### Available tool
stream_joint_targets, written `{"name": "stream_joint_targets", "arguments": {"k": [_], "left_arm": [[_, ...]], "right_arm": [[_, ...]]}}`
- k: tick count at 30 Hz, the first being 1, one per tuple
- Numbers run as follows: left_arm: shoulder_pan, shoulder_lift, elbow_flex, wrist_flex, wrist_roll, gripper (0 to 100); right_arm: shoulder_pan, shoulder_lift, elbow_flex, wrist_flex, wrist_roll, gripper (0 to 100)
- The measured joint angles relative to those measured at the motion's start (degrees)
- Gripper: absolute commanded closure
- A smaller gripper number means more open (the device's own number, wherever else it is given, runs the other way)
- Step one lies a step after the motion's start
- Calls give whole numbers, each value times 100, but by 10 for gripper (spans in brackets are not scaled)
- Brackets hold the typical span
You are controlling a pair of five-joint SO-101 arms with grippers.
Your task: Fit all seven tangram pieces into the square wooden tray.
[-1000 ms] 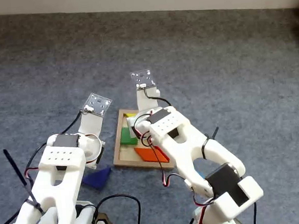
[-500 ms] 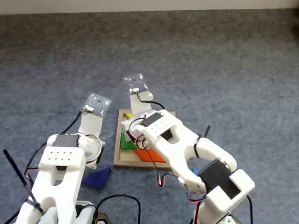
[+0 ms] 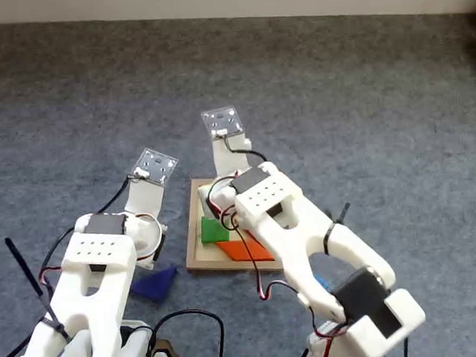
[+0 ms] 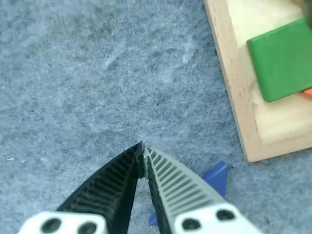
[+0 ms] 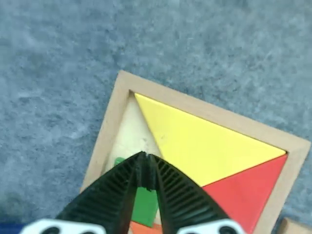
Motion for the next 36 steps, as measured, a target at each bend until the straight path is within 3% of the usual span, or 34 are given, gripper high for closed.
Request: {"name": "stream_joint_targets", "arguments": {"k": [11, 21, 36], "left_arm": [[0, 0, 0, 0, 0, 992], [-475, -53, 0, 0, 0, 992], [-571, -53, 0, 0, 0, 992]], "right_arm": [[-897, -369, 0, 0, -501, 995], [-949, 721, -9, -9, -580, 995], [70, 1029, -554, -668, -589, 995]]}}
